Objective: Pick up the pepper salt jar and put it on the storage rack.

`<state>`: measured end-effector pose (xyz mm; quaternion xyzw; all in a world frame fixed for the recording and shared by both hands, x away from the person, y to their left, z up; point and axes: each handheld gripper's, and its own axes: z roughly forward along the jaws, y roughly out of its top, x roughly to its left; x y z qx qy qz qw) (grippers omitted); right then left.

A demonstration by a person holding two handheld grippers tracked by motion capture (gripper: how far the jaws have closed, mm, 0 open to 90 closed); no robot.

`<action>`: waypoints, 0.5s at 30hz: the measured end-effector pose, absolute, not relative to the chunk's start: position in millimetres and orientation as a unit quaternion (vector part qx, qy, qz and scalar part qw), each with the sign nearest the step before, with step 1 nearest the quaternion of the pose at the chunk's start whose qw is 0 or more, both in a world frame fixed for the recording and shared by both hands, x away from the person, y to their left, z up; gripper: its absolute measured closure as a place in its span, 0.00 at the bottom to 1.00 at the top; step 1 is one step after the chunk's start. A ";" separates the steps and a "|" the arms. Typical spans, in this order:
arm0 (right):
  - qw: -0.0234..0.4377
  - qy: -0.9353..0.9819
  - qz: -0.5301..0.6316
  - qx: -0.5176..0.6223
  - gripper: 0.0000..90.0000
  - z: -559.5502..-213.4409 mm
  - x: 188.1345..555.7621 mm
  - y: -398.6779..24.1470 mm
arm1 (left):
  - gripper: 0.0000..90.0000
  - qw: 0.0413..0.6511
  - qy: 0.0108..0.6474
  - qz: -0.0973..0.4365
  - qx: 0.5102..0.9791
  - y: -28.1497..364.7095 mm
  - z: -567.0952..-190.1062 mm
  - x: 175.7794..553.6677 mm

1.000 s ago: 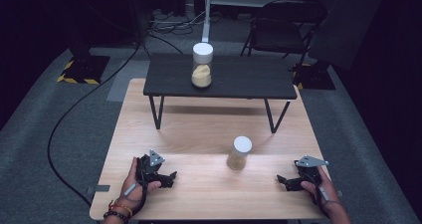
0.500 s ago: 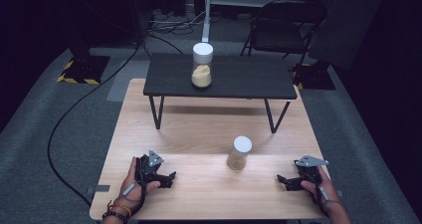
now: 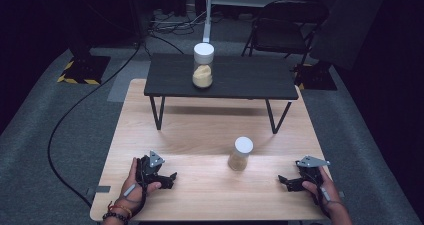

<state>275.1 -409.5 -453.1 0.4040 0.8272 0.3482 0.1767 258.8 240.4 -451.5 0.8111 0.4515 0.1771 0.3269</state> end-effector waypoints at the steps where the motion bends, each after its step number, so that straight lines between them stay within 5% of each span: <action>1: 0.177 0.827 0.348 0.404 0.00 -453.1 275.1 -409.5 | 0.00 0.327 0.452 0.177 0.811 240.3 -451.5 258.8; 15: 0.180 0.827 0.346 0.405 0.00 -452.6 273.7 -408.0 | 0.01 0.327 0.451 0.177 0.812 240.4 -451.5 259.0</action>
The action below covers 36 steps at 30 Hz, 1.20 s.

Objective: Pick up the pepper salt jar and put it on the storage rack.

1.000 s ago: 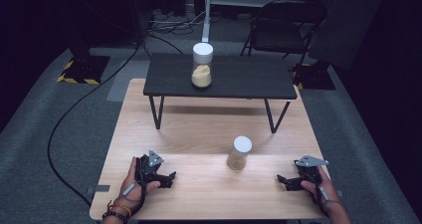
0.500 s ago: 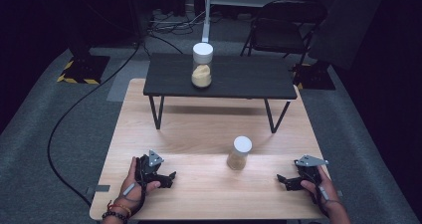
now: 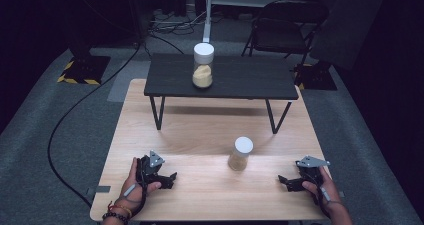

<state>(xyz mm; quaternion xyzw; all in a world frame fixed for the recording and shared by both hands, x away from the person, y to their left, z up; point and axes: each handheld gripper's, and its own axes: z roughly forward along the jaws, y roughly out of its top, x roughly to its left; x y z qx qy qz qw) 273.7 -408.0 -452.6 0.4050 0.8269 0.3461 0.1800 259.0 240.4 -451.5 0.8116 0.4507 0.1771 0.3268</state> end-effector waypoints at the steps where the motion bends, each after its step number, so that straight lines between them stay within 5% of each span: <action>1: 0.181 0.828 0.345 0.403 0.00 -452.3 273.5 -407.5 | 0.00 0.327 0.451 0.177 0.812 240.4 -451.5 259.0; 36: 0.226 0.757 0.468 0.395 0.01 -437.8 237.1 -417.1 | 0.00 0.327 0.451 0.177 0.812 240.4 -451.5 259.0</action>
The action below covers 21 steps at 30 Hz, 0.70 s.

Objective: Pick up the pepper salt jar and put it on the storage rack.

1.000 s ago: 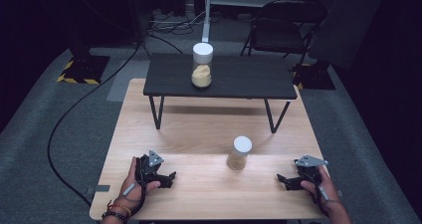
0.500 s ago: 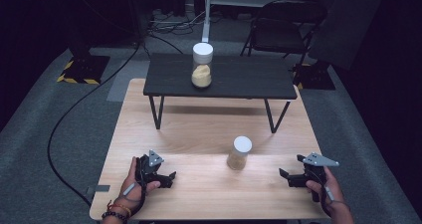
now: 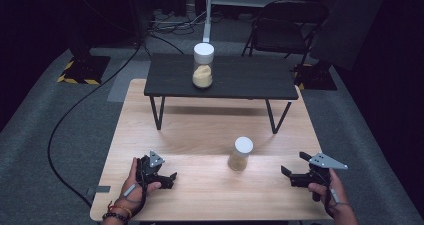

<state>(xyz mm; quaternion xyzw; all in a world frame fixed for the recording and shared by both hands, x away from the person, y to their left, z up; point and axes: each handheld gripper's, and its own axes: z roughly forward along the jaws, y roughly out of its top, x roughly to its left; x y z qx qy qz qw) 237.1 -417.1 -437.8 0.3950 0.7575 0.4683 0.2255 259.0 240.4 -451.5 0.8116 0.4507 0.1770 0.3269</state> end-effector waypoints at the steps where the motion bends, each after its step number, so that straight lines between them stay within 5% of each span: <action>1: 0.225 0.757 0.469 0.395 0.01 -437.7 237.0 -416.7 | 0.00 0.327 0.451 0.177 0.812 240.4 -451.5 259.0; 21: 0.201 0.779 0.474 0.357 0.01 -441.7 249.8 -392.5 | 0.00 0.327 0.451 0.177 0.812 240.4 -451.4 259.1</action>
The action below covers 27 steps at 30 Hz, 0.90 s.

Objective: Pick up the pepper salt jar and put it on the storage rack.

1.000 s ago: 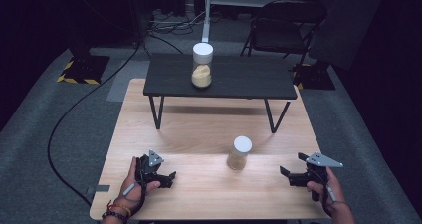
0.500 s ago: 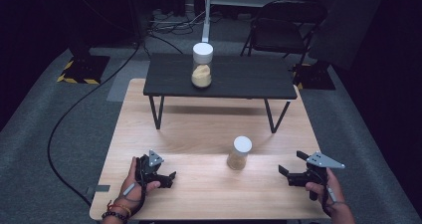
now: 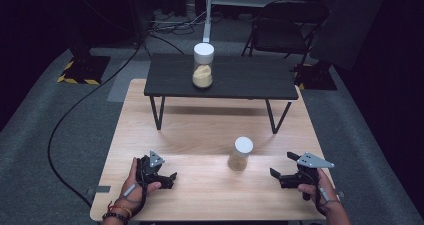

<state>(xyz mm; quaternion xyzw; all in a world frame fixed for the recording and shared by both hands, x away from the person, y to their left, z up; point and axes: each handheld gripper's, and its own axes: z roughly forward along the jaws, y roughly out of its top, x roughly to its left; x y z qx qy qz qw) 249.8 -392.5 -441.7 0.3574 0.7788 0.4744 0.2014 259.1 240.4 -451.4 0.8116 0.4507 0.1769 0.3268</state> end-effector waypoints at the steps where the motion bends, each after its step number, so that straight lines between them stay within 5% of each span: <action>1: 0.199 0.782 0.472 0.355 0.01 -441.0 251.1 -390.5 | 0.00 0.327 0.451 0.177 0.812 240.4 -451.4 259.0; 27: 0.166 0.809 0.465 0.319 0.01 -438.1 278.2 -327.4 | 0.01 0.327 0.451 0.178 0.811 240.0 -451.6 258.7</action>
